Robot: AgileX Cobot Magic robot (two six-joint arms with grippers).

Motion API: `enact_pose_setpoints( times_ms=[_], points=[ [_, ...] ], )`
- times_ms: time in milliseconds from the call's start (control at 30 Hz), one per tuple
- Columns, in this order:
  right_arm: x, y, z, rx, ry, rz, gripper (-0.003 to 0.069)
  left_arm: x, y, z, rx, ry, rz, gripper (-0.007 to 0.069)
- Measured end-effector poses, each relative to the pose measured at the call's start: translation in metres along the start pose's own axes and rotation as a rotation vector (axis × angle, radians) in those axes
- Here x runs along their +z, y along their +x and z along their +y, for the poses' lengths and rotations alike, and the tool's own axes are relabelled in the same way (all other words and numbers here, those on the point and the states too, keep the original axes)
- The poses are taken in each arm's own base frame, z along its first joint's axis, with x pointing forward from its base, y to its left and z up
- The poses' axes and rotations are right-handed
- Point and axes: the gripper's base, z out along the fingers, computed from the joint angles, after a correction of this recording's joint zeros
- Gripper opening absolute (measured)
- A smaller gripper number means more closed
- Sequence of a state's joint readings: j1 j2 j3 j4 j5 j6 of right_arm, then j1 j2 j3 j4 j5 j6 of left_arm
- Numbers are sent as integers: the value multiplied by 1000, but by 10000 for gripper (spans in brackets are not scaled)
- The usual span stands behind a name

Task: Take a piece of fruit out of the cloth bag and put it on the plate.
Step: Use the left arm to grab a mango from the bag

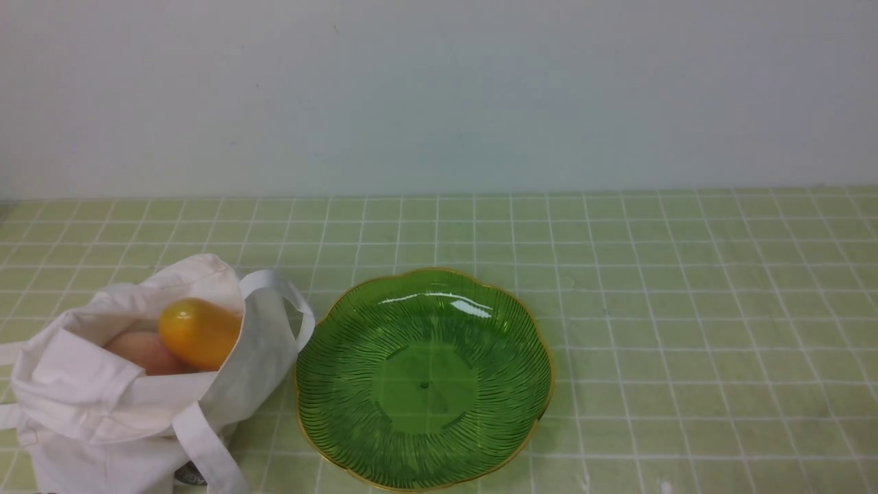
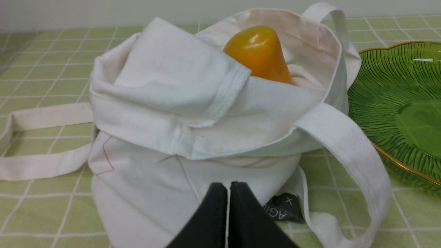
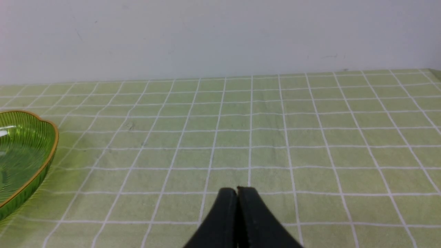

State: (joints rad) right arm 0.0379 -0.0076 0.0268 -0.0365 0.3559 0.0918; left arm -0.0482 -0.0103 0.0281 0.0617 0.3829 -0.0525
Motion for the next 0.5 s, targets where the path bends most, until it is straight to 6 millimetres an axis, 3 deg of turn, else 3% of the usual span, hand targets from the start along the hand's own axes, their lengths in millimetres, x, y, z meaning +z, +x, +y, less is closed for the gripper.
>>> enact_pose_setpoints(
  times_ms=[100, 200, 333, 500],
  points=[
    [0, 0, 0, 0, 0, 0, -15, 0, 0, -1, -46, 11, -1, -8],
    [0, 0, 0, 0, 0, 0, -15, 0, -2, -7, -358, 83, -7, -8],
    [0, 0, 0, 0, 0, 0, -15, -2, -9, -19, -1027, 243, 20, -8],
    [0, 0, 0, 0, 0, 0, -15, -4, -19, -19, -1315, 314, -41, -8]
  ],
)
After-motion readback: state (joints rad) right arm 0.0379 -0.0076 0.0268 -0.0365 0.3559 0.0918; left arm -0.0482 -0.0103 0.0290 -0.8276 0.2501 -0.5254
